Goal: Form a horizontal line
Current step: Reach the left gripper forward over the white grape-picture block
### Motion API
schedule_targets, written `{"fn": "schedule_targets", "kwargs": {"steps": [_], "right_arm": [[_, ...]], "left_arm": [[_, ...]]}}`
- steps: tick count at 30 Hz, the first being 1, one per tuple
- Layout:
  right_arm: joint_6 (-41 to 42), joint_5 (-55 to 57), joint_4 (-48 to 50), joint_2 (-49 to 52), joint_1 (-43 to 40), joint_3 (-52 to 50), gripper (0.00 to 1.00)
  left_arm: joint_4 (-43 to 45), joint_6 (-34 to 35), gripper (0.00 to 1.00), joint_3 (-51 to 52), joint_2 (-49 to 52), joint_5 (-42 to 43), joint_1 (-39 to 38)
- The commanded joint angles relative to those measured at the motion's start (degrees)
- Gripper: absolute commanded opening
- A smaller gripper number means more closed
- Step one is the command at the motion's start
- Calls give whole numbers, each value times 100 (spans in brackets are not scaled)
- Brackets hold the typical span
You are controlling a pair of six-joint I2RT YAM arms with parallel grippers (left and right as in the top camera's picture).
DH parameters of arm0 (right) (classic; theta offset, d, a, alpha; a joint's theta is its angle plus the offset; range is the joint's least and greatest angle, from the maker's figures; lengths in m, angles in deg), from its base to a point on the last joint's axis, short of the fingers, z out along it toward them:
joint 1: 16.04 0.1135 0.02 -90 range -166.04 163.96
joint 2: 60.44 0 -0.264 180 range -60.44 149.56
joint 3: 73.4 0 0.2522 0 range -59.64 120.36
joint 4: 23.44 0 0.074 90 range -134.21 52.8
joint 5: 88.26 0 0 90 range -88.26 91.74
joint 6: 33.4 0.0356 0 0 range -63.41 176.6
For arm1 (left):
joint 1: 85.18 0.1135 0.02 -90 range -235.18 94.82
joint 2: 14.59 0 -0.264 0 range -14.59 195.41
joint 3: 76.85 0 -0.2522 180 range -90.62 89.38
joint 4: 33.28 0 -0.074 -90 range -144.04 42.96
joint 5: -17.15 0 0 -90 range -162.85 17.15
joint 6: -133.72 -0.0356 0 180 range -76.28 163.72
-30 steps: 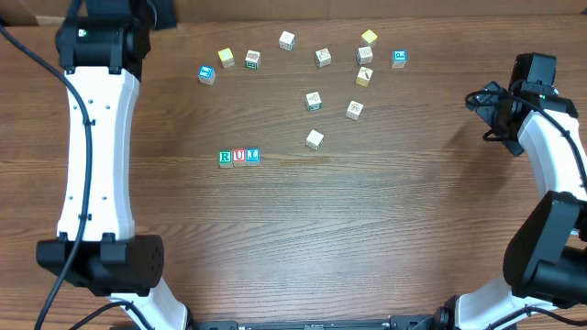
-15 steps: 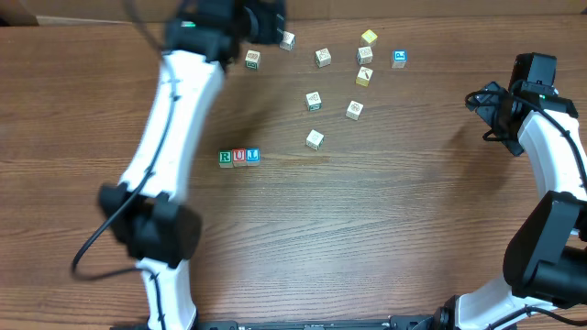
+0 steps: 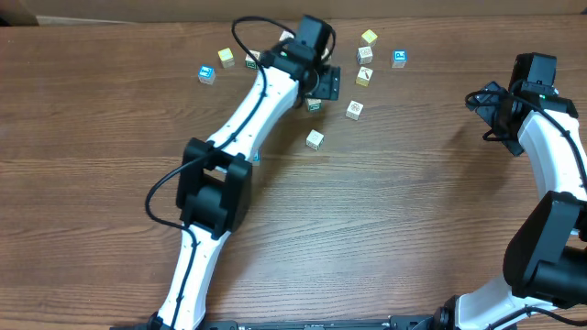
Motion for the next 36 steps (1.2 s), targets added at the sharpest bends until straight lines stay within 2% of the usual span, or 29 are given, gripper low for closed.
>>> {"fn": "schedule_targets", "kwargs": {"steps": [1,6,10,12,14,25,28,36], "right_arm": [[-26,61,11,-92,2,72,100],[-26,61,11,-90,2,72,100],[-26,61,11,-90,2,72,100],[-26,61,13,-92,2,72,100],[-26,59,13,-90,2,72,100],[-26,61,11,-90,2,72,100],[-26,61,11,-90,2,72,100],[-26,61,11,-90,2,72,100]], "left_arm": [[26,595,80,-37,262,-308,-61],[20,761,65,-2,413,-308,-70],[-31,756,49,2,461,-308,-70],[-44,754,37,2,461,-308,-70],[-46,745,31,2,461,-306,-70],[-85,-59,40,2,461,-407,-63],[-87,-153,39,2,461,-415,-63],[-70,-153,28,-2,457,-417,-63]]}}
